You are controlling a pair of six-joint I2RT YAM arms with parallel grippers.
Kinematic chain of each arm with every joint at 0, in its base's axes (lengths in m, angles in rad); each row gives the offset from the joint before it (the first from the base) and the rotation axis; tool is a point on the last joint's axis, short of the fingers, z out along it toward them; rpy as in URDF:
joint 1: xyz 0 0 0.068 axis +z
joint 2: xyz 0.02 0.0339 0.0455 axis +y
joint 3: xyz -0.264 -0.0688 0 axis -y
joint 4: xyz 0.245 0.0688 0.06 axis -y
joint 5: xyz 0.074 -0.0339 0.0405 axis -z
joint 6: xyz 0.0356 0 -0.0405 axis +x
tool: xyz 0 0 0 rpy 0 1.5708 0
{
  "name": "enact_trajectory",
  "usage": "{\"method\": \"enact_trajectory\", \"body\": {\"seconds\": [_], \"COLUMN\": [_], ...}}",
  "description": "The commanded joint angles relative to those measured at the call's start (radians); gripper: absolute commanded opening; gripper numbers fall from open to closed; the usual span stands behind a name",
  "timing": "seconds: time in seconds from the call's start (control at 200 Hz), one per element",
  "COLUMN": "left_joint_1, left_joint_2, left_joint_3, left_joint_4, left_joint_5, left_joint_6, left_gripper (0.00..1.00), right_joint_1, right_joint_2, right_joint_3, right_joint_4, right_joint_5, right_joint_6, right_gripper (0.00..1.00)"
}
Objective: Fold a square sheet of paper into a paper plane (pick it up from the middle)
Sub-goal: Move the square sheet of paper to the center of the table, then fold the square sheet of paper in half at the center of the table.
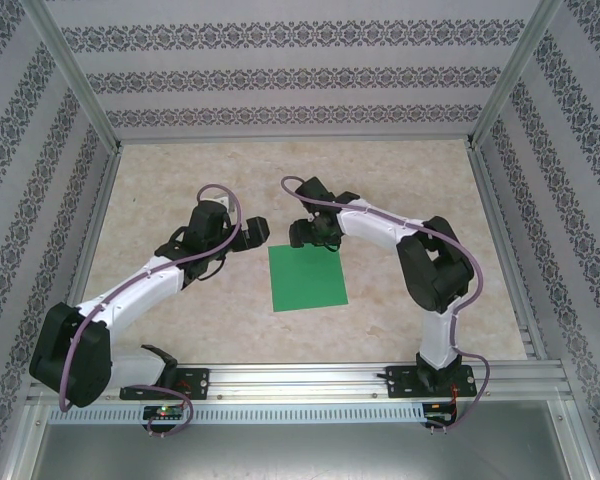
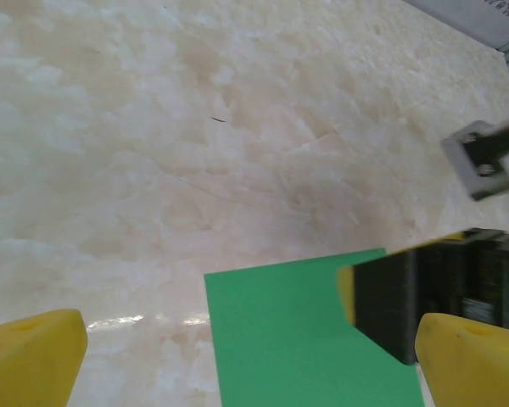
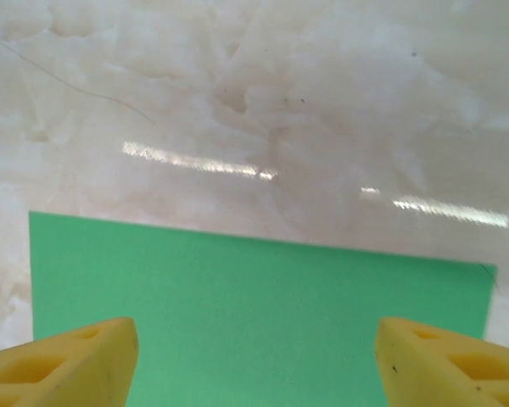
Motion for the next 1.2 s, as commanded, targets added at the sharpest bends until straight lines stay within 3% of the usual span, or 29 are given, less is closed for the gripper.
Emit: {"method": "enact_trajectory", "body": {"seconds": [0.0, 0.045, 0.18, 0.405, 0.649, 0.919, 1.034, 1.194], "left_joint_1": [-0.008, -0.001, 0.021, 0.020, 0.021, 0.020, 0.019, 0.017], "left_joint_2": [-0.018, -0.004, 0.083, 0.127, 0.138, 0.080, 0.034, -0.008], "left_joint_3": [-0.017, 0.010, 0.062, 0.024, -0.037, -0.063, -0.119, -0.135], "left_joint_4": [-0.009, -0.086, -0.161, -0.110, -0.088, -0.120, -0.027, -0.041], "left_joint_5": [-0.117, -0.142, -0.026, 0.075, 0.105, -0.022, -0.007, -0.059], "left_joint_6": [0.010, -0.013, 0.013, -0.004, -0.088, -0.165, -0.220, -0.230], "left_gripper": [1.00, 1.00, 1.00, 1.00, 1.00, 1.00, 1.00, 1.00], "right_joint_1": [0.042, 0.068, 0.136, 0.186, 0.194, 0.193, 0.181, 0.176], "right_joint_2": [-0.062, -0.058, -0.015, 0.019, 0.037, 0.066, 0.082, 0.095], "right_joint_3": [0.034, 0.046, 0.091, 0.067, 0.027, 0.015, 0.014, 0.007], "right_joint_4": [-0.116, -0.158, -0.253, -0.238, -0.194, -0.174, -0.149, -0.141], "right_joint_5": [0.075, 0.113, 0.177, 0.144, 0.121, 0.112, 0.079, 0.098], "right_joint_6": [0.059, 0.089, 0.127, 0.176, 0.221, 0.245, 0.258, 0.264], "right_gripper": [0.75, 0.76, 0.77, 0.77, 0.77, 0.80, 0.80, 0.80]}}
